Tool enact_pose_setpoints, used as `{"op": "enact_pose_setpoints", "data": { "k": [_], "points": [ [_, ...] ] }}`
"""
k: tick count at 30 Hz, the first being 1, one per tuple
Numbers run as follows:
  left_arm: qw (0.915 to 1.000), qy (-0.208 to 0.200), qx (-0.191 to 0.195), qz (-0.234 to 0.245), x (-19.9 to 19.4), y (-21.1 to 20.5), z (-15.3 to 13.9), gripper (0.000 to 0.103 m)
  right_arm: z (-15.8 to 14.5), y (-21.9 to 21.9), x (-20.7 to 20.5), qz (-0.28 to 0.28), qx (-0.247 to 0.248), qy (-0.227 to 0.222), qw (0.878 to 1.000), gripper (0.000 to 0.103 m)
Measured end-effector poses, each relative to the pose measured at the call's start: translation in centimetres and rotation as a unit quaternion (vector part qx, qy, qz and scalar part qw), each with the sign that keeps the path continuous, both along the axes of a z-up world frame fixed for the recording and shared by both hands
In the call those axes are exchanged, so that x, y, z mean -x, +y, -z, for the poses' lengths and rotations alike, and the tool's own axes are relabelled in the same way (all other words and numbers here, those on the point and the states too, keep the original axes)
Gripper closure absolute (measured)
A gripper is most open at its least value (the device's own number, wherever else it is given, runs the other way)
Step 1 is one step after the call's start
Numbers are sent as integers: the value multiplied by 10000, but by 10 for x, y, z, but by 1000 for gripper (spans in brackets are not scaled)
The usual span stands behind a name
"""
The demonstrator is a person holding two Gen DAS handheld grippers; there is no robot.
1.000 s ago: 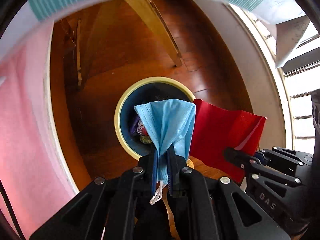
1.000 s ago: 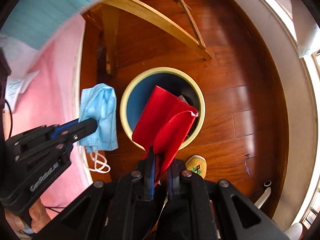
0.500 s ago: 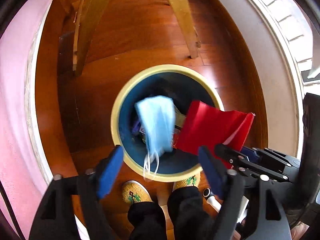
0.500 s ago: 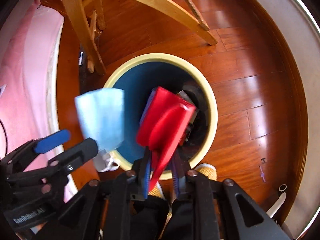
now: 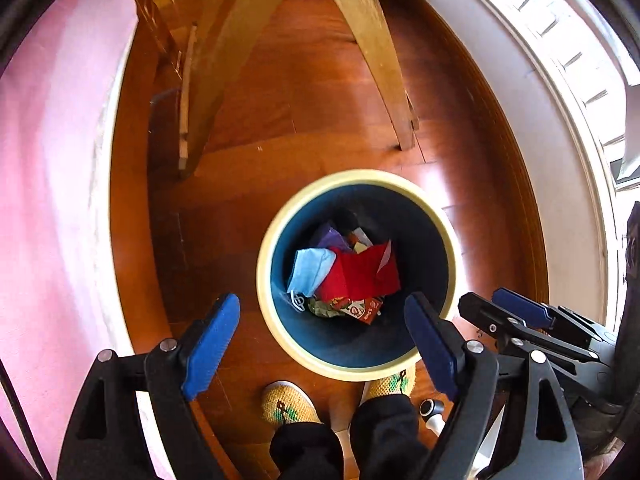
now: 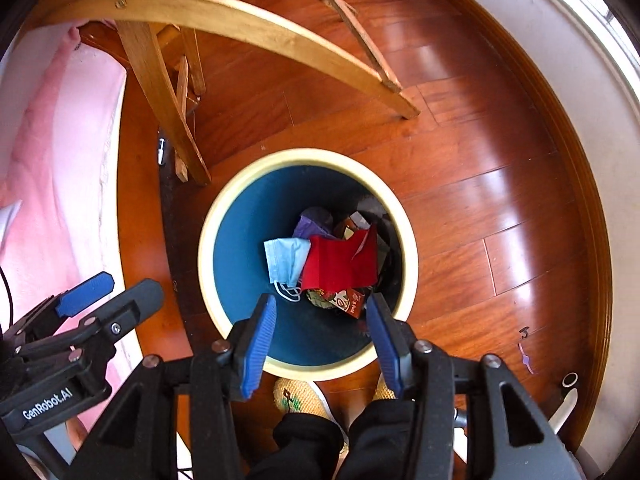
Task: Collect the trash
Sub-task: 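Open the left tool over the bin while the right tool opens too, then raise both open tools from the bin back over the table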
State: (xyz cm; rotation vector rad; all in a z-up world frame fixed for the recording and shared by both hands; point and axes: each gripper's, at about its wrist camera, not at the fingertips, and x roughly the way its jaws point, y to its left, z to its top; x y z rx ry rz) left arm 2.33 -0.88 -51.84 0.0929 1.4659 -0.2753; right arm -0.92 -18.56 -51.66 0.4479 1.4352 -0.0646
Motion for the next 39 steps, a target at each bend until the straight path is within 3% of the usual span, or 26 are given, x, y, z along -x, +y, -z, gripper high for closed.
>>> {"op": "enact_pose_setpoints", "data": {
  "k": [13,25,39],
  "points": [
    [9996,-128,-57,-239,4,11,-100,20,-99,10,8,-180,-50,-340,9992,55],
    [9948,-782,130,-642,3,38,-264,20,-255,15,13,-442,2,-1086,9931,55],
    [9764,-1815,184,-1159,-2,69,-428,20,-424,9,-8,-915,86,-2314,9685,55]
  ]
}}
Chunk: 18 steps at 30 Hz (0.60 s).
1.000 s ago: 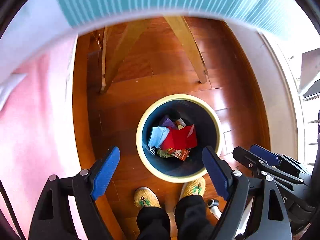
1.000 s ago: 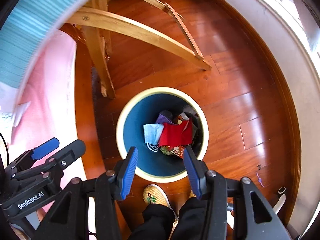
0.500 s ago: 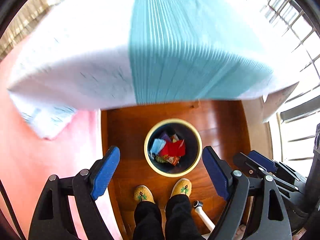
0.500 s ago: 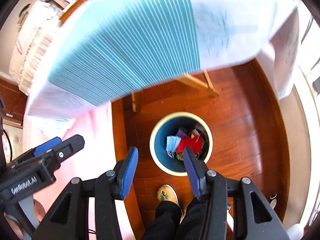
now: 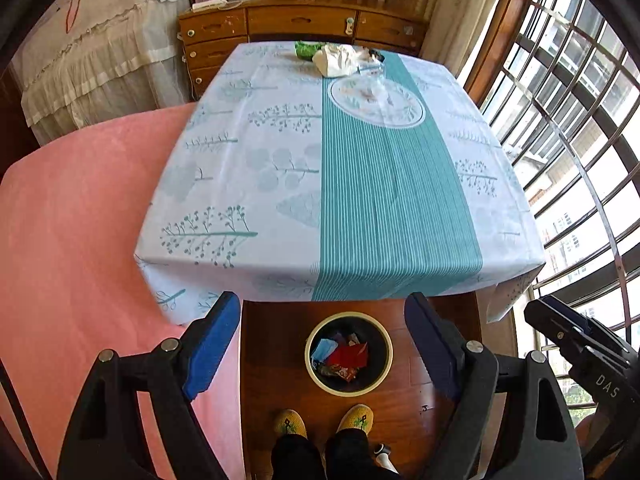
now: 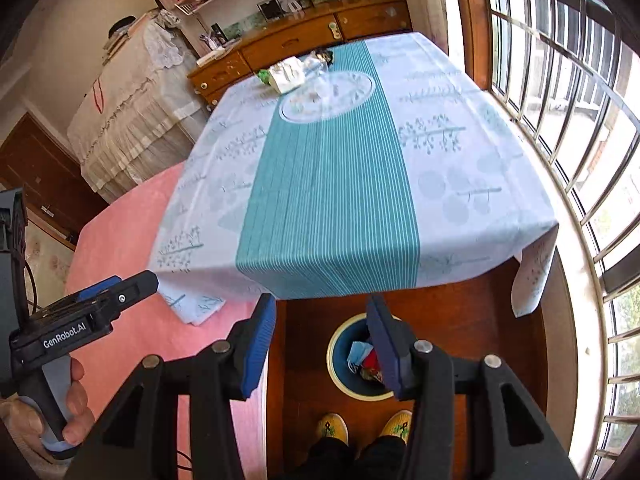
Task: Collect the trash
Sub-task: 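Raise both open tools from the bin back over the table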
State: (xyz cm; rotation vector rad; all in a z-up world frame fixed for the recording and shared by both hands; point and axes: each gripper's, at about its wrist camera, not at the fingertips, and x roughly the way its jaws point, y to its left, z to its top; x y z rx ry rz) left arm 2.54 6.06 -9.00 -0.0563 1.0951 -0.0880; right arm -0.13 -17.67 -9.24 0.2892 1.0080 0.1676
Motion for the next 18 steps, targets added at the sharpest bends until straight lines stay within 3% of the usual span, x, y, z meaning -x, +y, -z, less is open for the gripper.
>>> {"op": "enact_pose_setpoints", "data": {
  "k": [10,18],
  "points": [
    [9974,-701,55,-154,-24,-12,-93,20,-86,-10,-44,-547,29,-951,9940,55],
    [9961,-806,104,-333,-66,-7,-127,20,-119,-14,-98,-766,139,-1261,9890,55]
  ]
}}
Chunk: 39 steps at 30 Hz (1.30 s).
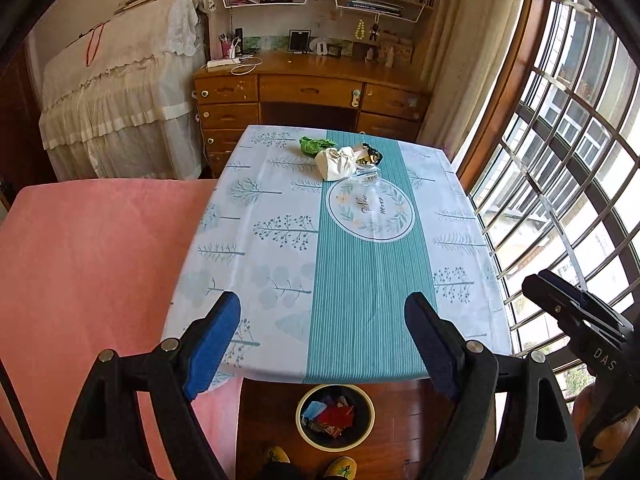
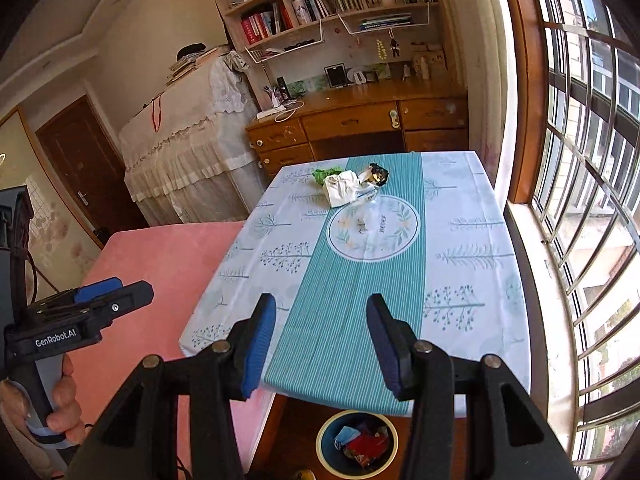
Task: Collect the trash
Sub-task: 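Raise both open tools from the bin back over the table, then grasp the white tissue with the left tool while the right grasps the clear bottle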
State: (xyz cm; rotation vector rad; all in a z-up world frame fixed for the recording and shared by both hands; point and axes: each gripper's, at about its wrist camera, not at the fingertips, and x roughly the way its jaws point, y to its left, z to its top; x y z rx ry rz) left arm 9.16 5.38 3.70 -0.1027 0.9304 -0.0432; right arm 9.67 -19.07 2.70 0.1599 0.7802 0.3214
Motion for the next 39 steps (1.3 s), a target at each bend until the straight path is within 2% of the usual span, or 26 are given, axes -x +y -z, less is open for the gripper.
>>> {"op": "enact_pose_setpoints", "data": {
  "k": [7,13,18,22,26,29,32,39],
  "points": [
    [9997,31,-47,231,-72,16,-3,20,5,3,-74,20,4,156,9999,56],
    [9956,223,-43,908,-176,20,18,20,29,14,-158,242,190,497,9983,56],
    [9859,715,42,1512,-279,23,61,20,66,25,-243,498,115,1037,9933,56],
    [9789,1016,-40,1772,-353,23,105,20,109,32,-306,633,187,1418,9877,56],
    [9707,1386,119,1960,-413,23,148,20,152,36,-354,640,230,1850,9804,56],
    [9639,1620,280,2095,-443,19,174,20,177,38,-380,618,307,2116,9749,56],
    [9566,1836,452,2216,-466,14,195,20,195,37,-397,580,138,2352,9701,56],
    [9425,2113,622,2516,-499,-2,226,20,223,33,-410,546,-92,2583,9645,56]
  ]
}}
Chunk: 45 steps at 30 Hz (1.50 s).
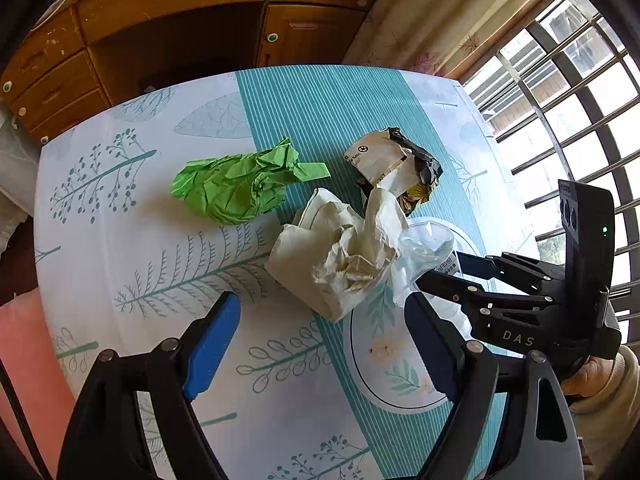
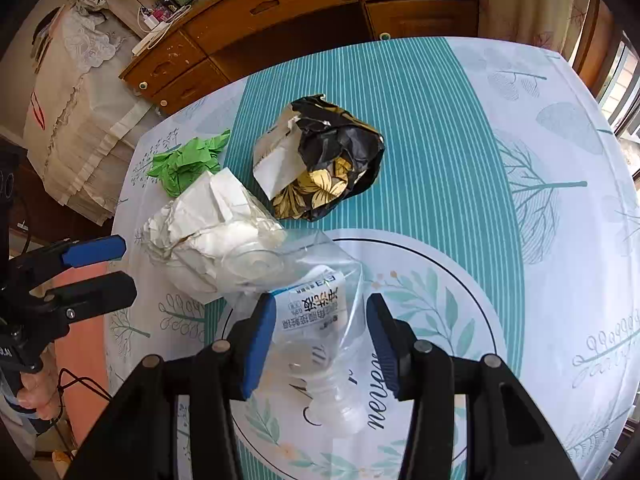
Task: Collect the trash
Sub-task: 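Grasp the white tissue with the left tool while the right grasps the clear bottle, then carry the tissue and bottle over the bin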
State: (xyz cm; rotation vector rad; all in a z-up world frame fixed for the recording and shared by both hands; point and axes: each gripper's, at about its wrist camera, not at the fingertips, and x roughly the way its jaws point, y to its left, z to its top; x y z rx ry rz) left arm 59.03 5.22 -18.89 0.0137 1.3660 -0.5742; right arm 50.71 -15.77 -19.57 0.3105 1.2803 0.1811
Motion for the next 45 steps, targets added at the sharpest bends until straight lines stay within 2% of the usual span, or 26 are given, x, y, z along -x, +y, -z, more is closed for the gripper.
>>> {"op": "enact_pose_setpoints", "data": {
  "k": [2,3,4,9,15,16,17,20,22,27,33,39,45],
  "points": [
    [10000,53,38,62,-7,-5,6,20,4,-1,2,24,-153,-28,9999,59],
    [9999,84,53,91,-11,-7,10,20,5,-1,4,11,-226,-52,9997,69],
    [9999,111,61,111,-15,-10,13,20,5,-2,7,32,-249,-67,9997,75],
    [9995,271,93,119,-29,-21,31,20,2,-4,21,168,-114,-163,9997,75],
    [9990,407,188,68,-37,-35,47,21,3,-16,35,516,-220,-219,9982,75],
    [9990,393,207,47,-37,-36,48,23,3,-16,35,553,-233,-217,9980,75],
    [9991,364,229,23,-36,-38,48,32,3,-17,36,577,-238,-218,9978,75],
    [9989,278,356,-79,-33,-41,46,46,2,-16,38,620,-217,-224,9976,75],
    [9990,214,381,-131,-28,-39,45,50,1,-15,39,643,-192,-228,9975,75],
    [9995,-15,301,-133,-5,-39,32,53,-2,-7,46,704,-86,-229,9972,76],
    [9992,-132,351,-164,37,-37,7,53,-16,-4,74,796,-192,-343,9961,77],
    [9988,-276,363,-188,100,-37,-28,53,-39,-3,115,798,-263,-500,9952,77],
    [9966,-729,282,-256,173,-31,-76,53,-75,-7,169,648,-292,-757,9946,77]
  ]
}}
